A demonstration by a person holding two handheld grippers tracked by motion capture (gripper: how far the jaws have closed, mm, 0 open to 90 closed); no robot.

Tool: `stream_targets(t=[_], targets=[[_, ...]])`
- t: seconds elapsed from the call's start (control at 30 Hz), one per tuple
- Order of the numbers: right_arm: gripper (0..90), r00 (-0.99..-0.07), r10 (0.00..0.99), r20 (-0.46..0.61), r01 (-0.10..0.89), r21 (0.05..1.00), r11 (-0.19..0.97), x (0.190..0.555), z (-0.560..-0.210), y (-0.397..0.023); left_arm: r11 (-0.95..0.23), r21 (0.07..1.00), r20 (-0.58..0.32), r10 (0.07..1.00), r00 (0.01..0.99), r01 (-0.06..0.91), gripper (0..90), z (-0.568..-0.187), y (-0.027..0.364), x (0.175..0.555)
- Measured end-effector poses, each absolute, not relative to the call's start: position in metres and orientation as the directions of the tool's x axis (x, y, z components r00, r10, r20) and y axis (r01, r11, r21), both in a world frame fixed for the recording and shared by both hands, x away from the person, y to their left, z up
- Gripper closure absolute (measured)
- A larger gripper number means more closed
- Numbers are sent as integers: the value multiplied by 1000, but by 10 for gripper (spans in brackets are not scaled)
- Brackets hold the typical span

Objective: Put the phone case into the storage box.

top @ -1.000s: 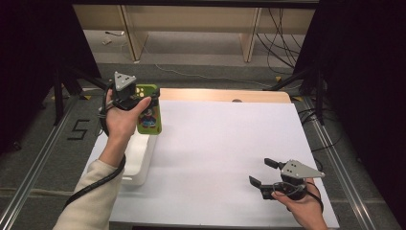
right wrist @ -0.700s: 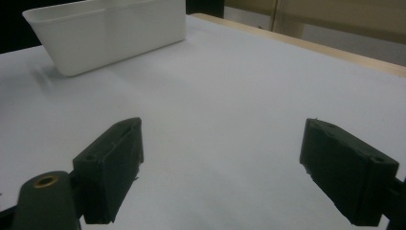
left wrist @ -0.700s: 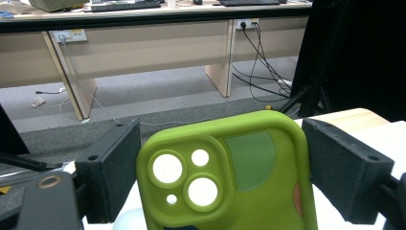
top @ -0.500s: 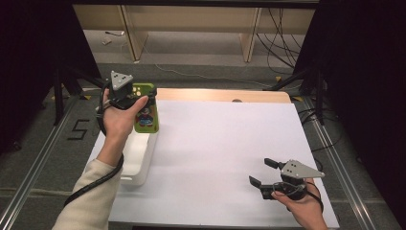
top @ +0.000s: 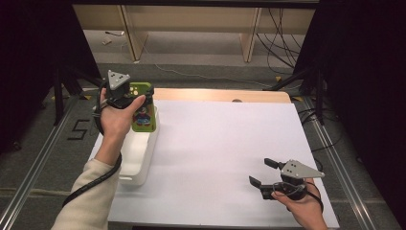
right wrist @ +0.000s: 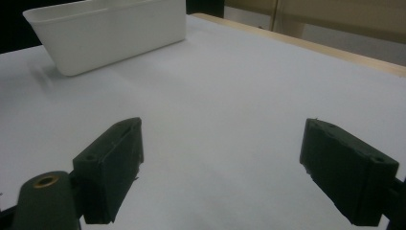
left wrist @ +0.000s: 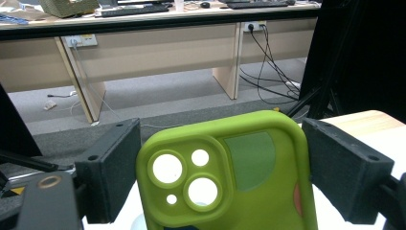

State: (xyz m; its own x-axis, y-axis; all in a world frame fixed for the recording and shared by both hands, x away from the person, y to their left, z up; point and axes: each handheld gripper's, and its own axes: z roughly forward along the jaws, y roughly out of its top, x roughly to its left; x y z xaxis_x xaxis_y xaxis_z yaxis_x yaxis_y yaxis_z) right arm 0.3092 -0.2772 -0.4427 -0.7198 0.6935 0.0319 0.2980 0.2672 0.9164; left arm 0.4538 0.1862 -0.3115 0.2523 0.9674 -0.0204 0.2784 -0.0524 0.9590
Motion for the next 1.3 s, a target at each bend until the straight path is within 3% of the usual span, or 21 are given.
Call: stream_targets(t=[1.3], targets=[[159,-719,694,31,297,917,267,309,-443,-278,-67,965,5,971,239,254,160,-315,201,460]])
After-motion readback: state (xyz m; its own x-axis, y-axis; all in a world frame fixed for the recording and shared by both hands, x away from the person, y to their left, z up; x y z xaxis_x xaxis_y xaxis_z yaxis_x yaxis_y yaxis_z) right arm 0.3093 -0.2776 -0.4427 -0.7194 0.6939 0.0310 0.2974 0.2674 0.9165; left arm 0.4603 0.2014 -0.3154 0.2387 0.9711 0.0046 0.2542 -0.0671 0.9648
